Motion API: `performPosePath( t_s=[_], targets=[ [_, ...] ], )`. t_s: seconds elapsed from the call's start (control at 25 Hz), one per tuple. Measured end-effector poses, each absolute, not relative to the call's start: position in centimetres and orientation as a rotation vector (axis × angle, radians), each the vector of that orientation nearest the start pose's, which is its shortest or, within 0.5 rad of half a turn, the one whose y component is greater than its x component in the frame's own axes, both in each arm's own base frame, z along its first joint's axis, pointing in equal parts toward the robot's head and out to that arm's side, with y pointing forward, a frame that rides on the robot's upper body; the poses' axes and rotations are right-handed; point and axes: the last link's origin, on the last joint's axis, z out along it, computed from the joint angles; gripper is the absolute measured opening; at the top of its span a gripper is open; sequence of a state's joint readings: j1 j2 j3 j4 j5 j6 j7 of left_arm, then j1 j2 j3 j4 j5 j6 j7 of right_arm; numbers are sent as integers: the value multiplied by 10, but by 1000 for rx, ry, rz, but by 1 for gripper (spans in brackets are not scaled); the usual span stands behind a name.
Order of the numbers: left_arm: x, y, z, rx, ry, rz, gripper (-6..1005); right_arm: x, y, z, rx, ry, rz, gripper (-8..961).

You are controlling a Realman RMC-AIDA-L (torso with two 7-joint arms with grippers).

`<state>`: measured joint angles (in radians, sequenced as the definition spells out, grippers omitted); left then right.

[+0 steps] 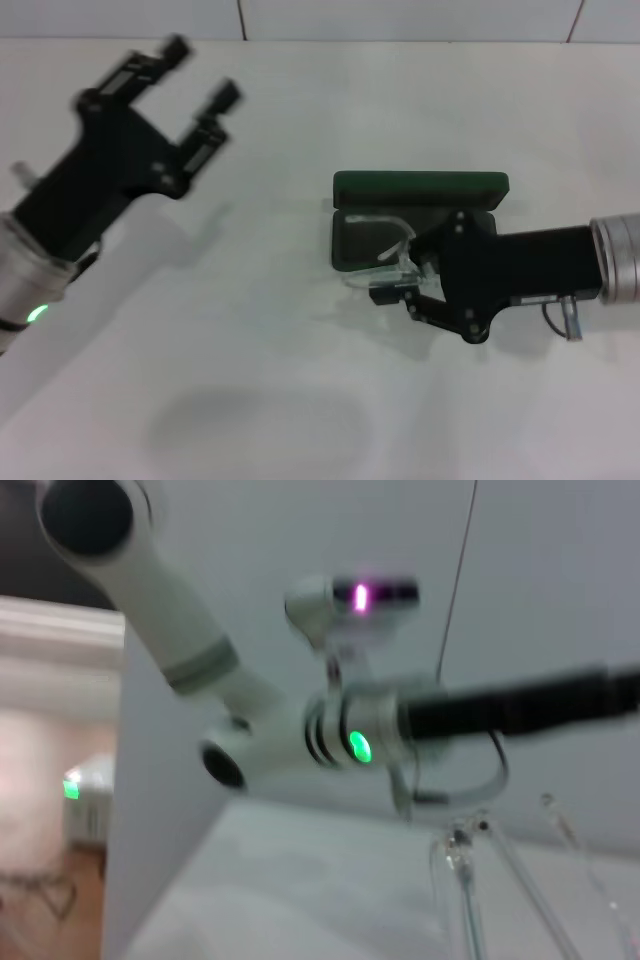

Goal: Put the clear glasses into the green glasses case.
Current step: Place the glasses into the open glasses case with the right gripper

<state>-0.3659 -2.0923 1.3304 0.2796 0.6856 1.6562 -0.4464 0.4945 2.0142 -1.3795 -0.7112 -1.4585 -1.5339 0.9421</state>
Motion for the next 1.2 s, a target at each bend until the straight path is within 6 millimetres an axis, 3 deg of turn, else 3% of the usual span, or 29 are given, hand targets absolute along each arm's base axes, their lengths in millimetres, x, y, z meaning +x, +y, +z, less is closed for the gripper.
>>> performPosePath(
  t_s=[0.4, 0.56, 0.64, 0.68, 1.2],
  targets=[
    [-285, 267, 4, -1868, -197, -1174, 588, 148, 315, -27, -2906, -262, 195, 231],
    [-288, 264, 3, -1864, -221, -1167, 588, 135, 317, -36, -2873, -238, -70, 233],
    [-290, 263, 2, -1864, -230, -1164, 588, 134, 318, -39, -2857, -242, -112, 234],
    [-290, 263, 2, -1865, -233, -1164, 588, 131, 320, -49, -2820, -274, -197, 235],
    [-287, 266, -1, -1884, -232, -1167, 588, 132, 326, -54, -2744, -236, -335, 241]
  ],
)
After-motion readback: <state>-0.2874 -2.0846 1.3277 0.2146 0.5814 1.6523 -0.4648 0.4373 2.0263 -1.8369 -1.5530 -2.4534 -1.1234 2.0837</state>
